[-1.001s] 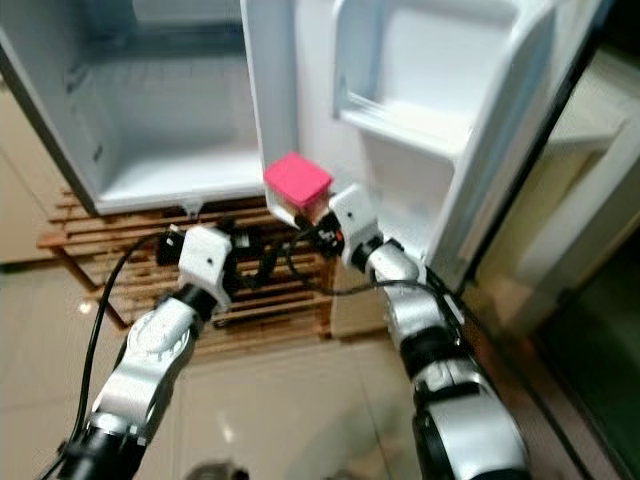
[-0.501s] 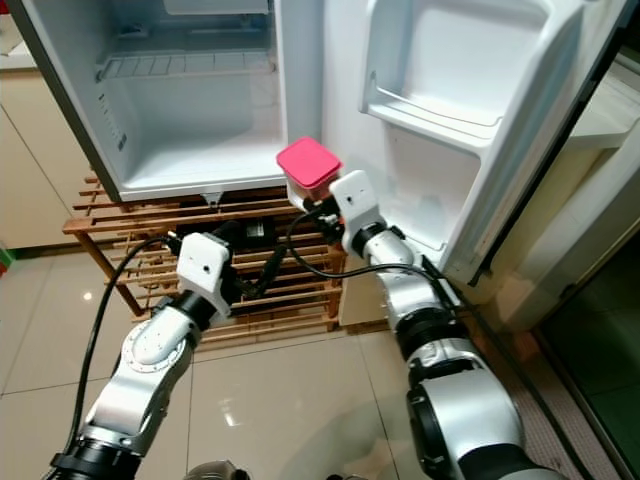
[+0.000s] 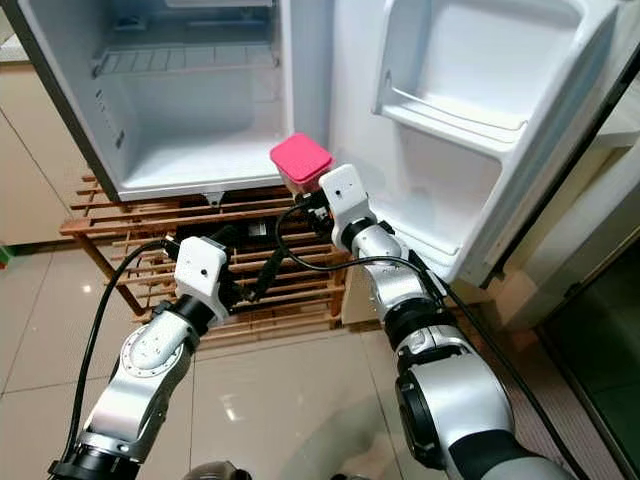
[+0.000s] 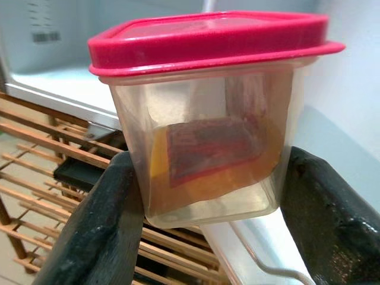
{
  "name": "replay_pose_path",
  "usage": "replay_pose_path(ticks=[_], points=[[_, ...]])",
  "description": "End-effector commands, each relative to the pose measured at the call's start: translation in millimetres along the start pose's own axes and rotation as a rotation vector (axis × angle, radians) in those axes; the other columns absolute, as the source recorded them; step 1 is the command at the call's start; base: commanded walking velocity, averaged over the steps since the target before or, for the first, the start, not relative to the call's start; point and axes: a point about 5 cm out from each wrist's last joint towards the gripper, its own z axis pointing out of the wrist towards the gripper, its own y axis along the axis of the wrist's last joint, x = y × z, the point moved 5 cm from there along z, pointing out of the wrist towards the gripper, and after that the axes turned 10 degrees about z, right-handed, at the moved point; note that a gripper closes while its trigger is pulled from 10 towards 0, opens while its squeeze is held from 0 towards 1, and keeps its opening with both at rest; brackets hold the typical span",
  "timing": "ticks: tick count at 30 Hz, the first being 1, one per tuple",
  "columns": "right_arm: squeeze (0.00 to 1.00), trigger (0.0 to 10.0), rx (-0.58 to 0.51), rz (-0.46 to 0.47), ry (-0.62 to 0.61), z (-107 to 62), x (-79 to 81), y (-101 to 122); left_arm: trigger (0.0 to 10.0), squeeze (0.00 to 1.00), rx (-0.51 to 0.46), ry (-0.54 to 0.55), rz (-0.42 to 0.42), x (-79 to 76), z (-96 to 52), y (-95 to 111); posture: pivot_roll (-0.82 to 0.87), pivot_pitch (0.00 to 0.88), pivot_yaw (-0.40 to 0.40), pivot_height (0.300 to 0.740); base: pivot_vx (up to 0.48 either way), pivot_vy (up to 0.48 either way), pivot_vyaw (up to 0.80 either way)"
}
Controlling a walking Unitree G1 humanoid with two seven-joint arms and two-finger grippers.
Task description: Restocking fridge
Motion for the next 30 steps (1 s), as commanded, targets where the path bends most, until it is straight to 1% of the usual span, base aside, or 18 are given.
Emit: replay_pose_path(ticks=[1, 2, 3, 4, 5, 6, 9, 12, 14, 19, 21, 26, 28, 30], points=[[0.00, 0.0, -0.020, 0.002, -0.022, 1.8, -5.5, 8, 10.0, 0.00, -0.011, 0.009, 0.009, 1.7, 1.9, 6, 0.05, 0.027, -0.032, 0.740, 0.000, 0.000, 0.00], [0.00, 0.0, -0.026, 0.001, -0.031, 1.7, -6.8, 9, 10.0, 0.00, -0.011, 0.010, 0.010, 1.6, 2.0, 6, 0.05, 0.025, -0.032, 0.740, 0.000, 0.000, 0.00], [0.00, 0.0, -0.038, 0.001, -0.086, 0.8, -14.8, 11, 10.0, 0.00, -0.010, 0.010, 0.013, 1.3, 2.3, 6, 0.05, 0.023, -0.033, 0.740, 0.000, 0.000, 0.00], [0.00, 0.0, -0.038, 0.001, -0.086, 0.8, -14.8, 11, 10.0, 0.00, -0.010, 0.010, 0.013, 1.3, 2.3, 6, 0.05, 0.023, -0.033, 0.740, 0.000, 0.000, 0.00], [0.00, 0.0, -0.036, 0.015, -0.119, -0.1, -20.6, 10, 10.0, 0.00, -0.009, 0.010, 0.015, 1.0, 2.7, 5, 0.05, 0.019, -0.034, 0.740, 0.000, 0.000, 0.00], [0.00, 0.0, -0.035, 0.014, -0.125, -0.3, -21.6, 10, 10.0, 0.00, -0.009, 0.011, 0.015, 0.9, 2.8, 5, 0.05, 0.016, -0.033, 0.740, 0.000, 0.000, 0.00], [0.00, 0.0, -0.032, 0.017, -0.124, -0.1, -21.5, 10, 10.0, 0.00, -0.009, 0.011, 0.015, 0.6, 3.1, 6, 0.05, 0.014, -0.033, 0.740, 0.000, 0.000, 0.00], [0.00, 0.0, -0.023, 0.043, -0.116, 1.1, -18.0, 8, 10.0, 0.00, -0.008, 0.012, 0.015, 0.0, 3.7, 6, 0.05, 0.009, -0.037, 0.740, 0.000, 0.000, 0.00], [0.00, 0.0, -0.011, 0.085, -0.107, 2.4, -15.0, 6, 10.0, 0.00, -0.006, 0.014, 0.013, -0.4, 4.1, 5, 0.05, 0.007, -0.038, 0.740, 0.000, 0.000, 0.00], [0.00, 0.0, 0.001, 0.148, -0.074, 4.8, -8.6, 5, 10.0, 0.00, -0.003, 0.014, 0.009, -1.2, 4.0, 5, 0.05, 0.007, -0.039, 0.740, 0.000, 0.000, 0.00], [0.00, 0.0, 0.003, 0.147, -0.065, 5.3, -7.0, 5, 10.0, 0.00, -0.002, 0.014, 0.009, -1.5, 4.1, 5, 0.05, 0.008, -0.039, 0.740, 0.000, 0.000, 0.00], [0.00, 0.0, 0.010, 0.138, -0.084, 6.6, -9.0, 6, 10.0, 0.00, -0.002, 0.014, 0.008, -1.6, 4.4, 5, 0.05, 0.012, -0.040, 0.740, 0.000, 0.000, 0.00], [0.00, 0.0, 0.015, 0.156, -0.107, 7.6, -11.9, 7, 10.0, 0.00, -0.003, 0.015, 0.007, -1.6, 4.5, 6, 0.05, 0.015, -0.042, 0.740, 0.000, 0.000, 0.00], [0.00, 0.0, 0.027, 0.214, -0.126, 9.9, -12.7, 7, 10.0, 0.00, -0.003, 0.016, 0.006, -2.1, 4.2, 6, 0.05, 0.022, -0.046, 0.740, 0.000, 0.000, 0.00]])
